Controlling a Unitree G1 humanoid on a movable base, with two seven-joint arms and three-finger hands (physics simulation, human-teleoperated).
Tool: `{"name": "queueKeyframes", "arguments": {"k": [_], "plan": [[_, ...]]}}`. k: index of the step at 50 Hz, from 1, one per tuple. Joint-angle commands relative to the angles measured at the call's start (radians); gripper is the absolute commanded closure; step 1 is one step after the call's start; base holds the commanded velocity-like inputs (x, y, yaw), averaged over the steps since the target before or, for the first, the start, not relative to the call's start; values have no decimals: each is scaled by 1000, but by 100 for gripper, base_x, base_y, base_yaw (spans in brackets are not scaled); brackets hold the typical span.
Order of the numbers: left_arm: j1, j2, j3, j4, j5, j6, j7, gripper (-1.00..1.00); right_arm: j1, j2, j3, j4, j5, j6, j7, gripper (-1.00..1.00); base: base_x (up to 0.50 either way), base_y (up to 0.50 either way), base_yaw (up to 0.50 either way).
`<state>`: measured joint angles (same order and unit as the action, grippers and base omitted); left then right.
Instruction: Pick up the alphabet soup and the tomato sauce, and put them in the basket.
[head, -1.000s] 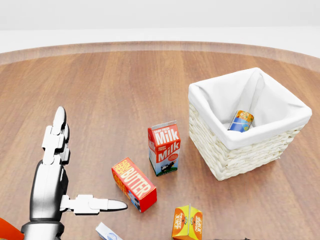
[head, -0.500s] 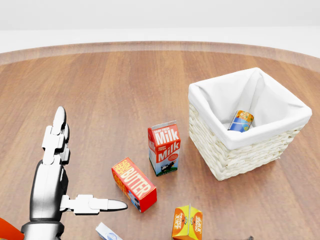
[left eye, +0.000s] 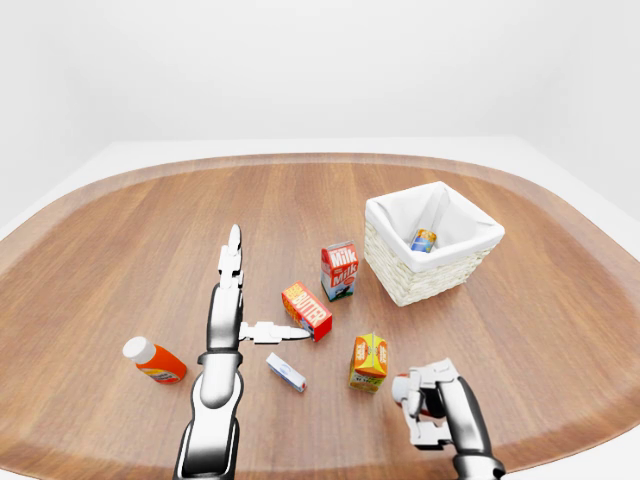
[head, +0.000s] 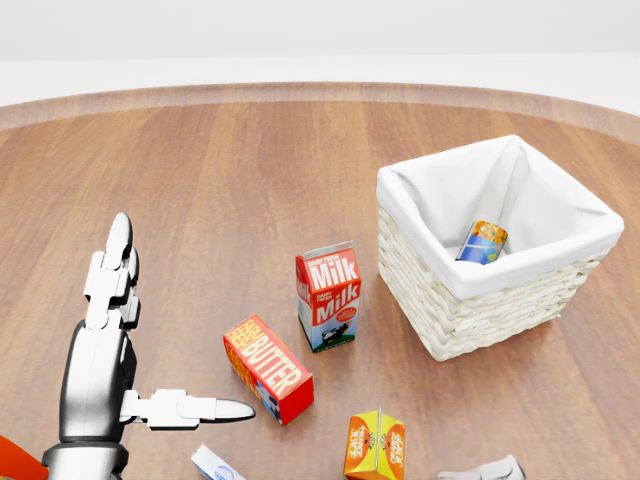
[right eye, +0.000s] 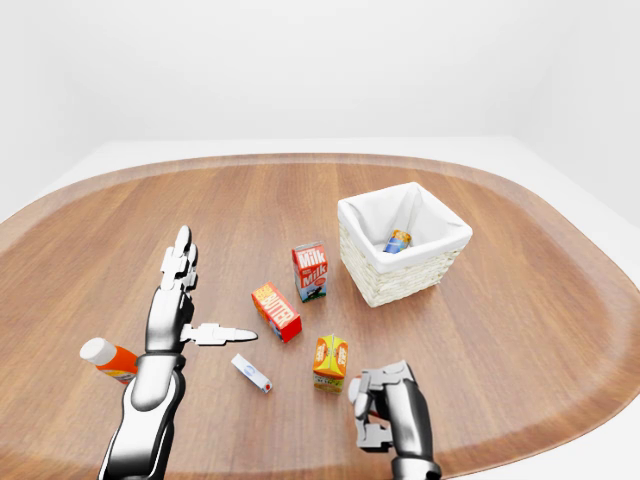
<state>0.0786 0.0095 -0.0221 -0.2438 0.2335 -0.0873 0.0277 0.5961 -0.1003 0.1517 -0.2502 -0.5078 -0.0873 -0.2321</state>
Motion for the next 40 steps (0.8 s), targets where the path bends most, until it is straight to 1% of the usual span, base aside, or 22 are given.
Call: {"name": "queueKeyframes", "arguments": {"k": [1,12,18,20,24,29,33,40], "plan": [[0,0,1,0,3,0,1,-100,11,13,-32,-85,91,0,63,100,0,0,0],[0,0,1,0,3,0,1,-100,-32,52,-80,-103,117,0,118,100,0,0,0],[0,0,1,0,3,0,1,-100,-89,69,-96,-113,124,0,143,100,0,0,0],[0,1,1,0,3,0,1,-100,-108,70,-94,-126,143,0,164,100,0,0,0],[0,0,1,0,3,0,1,-100,-147,76,-100,-127,143,0,175,100,0,0,0],[0,0,1,0,3,0,1,-100,-181,82,-110,-183,159,0,198,100,0,0,0],[0,1,1,0,3,0,1,-100,-202,86,-114,-202,161,0,207,100,0,0,0],[0,0,1,0,3,0,2,-100,-272,90,-131,-191,160,0,213,100,0,0,0]]}}
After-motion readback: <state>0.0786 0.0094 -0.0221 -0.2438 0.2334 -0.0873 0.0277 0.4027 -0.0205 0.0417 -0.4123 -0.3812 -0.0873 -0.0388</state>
